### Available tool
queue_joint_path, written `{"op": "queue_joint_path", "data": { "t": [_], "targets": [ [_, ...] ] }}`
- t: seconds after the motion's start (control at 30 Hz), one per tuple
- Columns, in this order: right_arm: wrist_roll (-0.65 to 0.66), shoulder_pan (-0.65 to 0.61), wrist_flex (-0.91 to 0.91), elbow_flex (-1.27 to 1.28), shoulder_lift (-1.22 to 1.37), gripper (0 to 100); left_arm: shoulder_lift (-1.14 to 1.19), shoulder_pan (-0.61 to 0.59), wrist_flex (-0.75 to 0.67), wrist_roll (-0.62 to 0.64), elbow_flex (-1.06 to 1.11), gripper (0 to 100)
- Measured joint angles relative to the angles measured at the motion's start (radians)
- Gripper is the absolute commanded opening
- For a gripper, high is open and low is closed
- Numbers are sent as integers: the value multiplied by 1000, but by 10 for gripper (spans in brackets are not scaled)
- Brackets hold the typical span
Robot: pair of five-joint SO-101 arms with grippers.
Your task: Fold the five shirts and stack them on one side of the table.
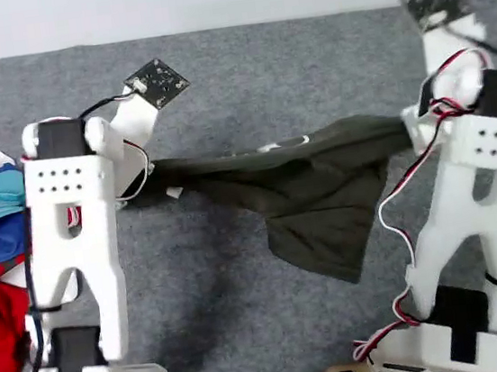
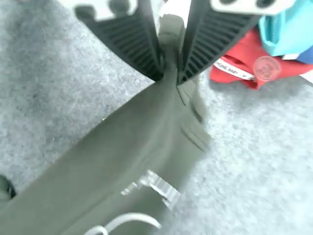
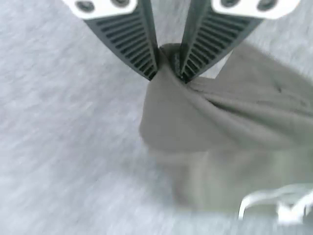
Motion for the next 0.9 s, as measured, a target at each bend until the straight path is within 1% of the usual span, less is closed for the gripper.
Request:
{"op": "queue_joint_path", "data": {
  "t": [0.13,0.3,0.43,0.5,0.6,0.8,0.9],
  "targets": [
    [23,0,0,-48,0,10,-14,5,3,0,21,6],
    [28,0,0,-48,0,10,26,37,3,0,152,11],
    [28,0,2,-48,0,10,87,61,3,0,227,100],
    [28,0,2,-48,0,10,124,74,3,0,236,122],
    [28,0,2,-48,0,10,178,87,3,6,239,108],
    [28,0,2,-48,0,10,207,107,-3,6,239,6],
    [28,0,2,-48,0,10,207,120,-3,6,239,5]
  ]
}}
